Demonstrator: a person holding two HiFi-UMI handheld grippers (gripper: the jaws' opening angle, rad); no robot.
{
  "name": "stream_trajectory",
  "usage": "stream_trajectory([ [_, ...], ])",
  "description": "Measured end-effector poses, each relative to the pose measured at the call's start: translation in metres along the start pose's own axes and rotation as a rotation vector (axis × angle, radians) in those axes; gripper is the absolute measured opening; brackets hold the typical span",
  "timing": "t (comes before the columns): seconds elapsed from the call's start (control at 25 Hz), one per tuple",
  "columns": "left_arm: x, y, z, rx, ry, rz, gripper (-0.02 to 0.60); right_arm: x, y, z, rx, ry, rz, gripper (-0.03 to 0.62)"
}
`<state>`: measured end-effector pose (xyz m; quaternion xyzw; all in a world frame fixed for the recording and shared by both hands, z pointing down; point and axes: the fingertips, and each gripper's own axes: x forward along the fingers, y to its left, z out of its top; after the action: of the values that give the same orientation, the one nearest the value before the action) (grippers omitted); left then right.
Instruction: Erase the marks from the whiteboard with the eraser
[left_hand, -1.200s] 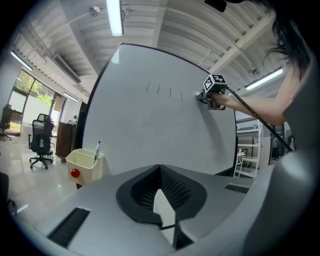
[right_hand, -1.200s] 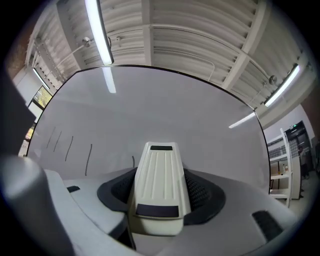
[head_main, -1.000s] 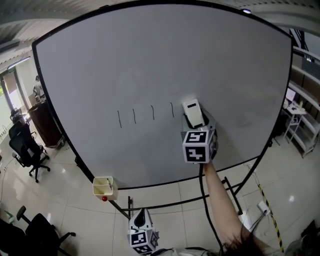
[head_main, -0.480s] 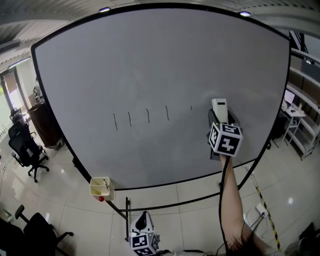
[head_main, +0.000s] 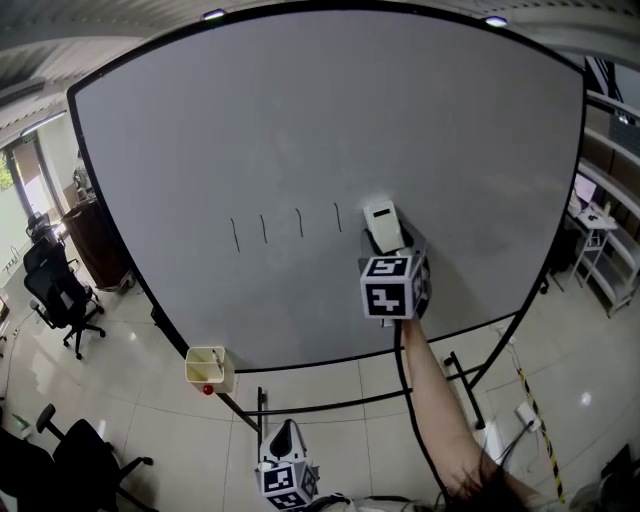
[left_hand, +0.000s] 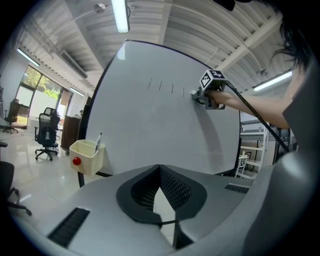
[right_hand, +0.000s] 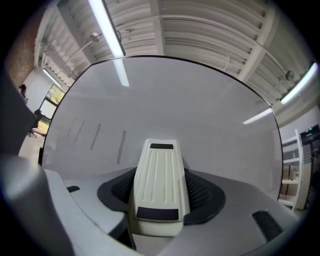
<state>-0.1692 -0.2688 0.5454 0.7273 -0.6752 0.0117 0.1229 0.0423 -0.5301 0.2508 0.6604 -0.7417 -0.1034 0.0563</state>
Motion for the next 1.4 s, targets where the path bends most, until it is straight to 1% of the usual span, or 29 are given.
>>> stream_trajectory([
  [0.08, -0.001, -0.001, 0.004, 0.005, -0.002, 0.0, 0.0, 0.002, 0.043, -0.003, -0.076, 0.004, 0.05, 0.278],
  [0.16, -0.002, -0.001, 0.006, 0.008, -0.004, -0.003, 0.0, 0.004, 0.069, -0.008, -0.113, 0.009, 0.079, 0.278],
  [0.28, -0.001, -0.001, 0.005, 0.012, -0.002, -0.02, 0.0, 0.003, 0.072, -0.007, -0.08, 0.0, 0.12, 0.278],
  [0.32, -0.001, 0.0, 0.005, 0.012, -0.002, -0.022, 0.0, -0.001, 0.064, -0.004, -0.053, -0.011, 0.124, 0.278],
  [0.4, -0.002, 0.003, 0.004, 0.012, 0.001, -0.021, 0.0, -0.011, 0.03, 0.001, 0.018, -0.032, 0.091, 0.278],
  [0.48, -0.001, 0.005, 0.002, 0.012, 0.007, -0.024, 0.0, -0.017, -0.023, -0.005, 0.115, -0.033, 0.025, 0.278],
  [0.6, 0.002, 0.008, 0.004, 0.006, 0.013, -0.029, 0.0, -0.013, -0.108, -0.032, 0.234, 0.008, -0.099, 0.278],
  [0.68, 0.005, 0.01, 0.004, 0.009, 0.015, -0.03, 0.0, -0.008, -0.14, -0.048, 0.255, 0.046, -0.153, 0.278],
  [0.76, 0.008, 0.008, 0.002, 0.019, 0.023, -0.043, 0.0, -0.002, -0.146, -0.051, 0.24, 0.065, -0.166, 0.278],
  [0.88, 0.012, 0.003, 0.003, 0.03, 0.02, -0.059, 0.0, 0.0, -0.126, -0.044, 0.207, 0.05, -0.17, 0.279],
  [0.96, 0.016, 0.0, 0.001, 0.04, 0.021, -0.069, 0.0, 0.003, -0.105, -0.044, 0.197, 0.041, -0.144, 0.281],
  [1.04, 0.019, -0.003, -0.003, 0.051, 0.028, -0.082, 0.0, 0.004, -0.072, -0.037, 0.17, 0.032, -0.103, 0.282],
  [1.16, 0.022, -0.012, -0.001, 0.055, 0.024, -0.105, 0.0, 0.003, -0.01, -0.027, 0.063, 0.026, -0.04, 0.284],
  [1.28, 0.022, -0.019, 0.004, 0.058, 0.02, -0.121, 0.0, 0.005, 0.052, -0.029, -0.051, 0.041, 0.022, 0.284],
  [1.36, 0.022, -0.018, 0.004, 0.058, 0.019, -0.115, 0.0, 0.009, 0.084, -0.033, -0.125, 0.058, 0.053, 0.284],
  [1.4, 0.021, -0.017, 0.004, 0.057, 0.018, -0.111, 0.0, 0.01, 0.096, -0.034, -0.144, 0.066, 0.067, 0.284],
])
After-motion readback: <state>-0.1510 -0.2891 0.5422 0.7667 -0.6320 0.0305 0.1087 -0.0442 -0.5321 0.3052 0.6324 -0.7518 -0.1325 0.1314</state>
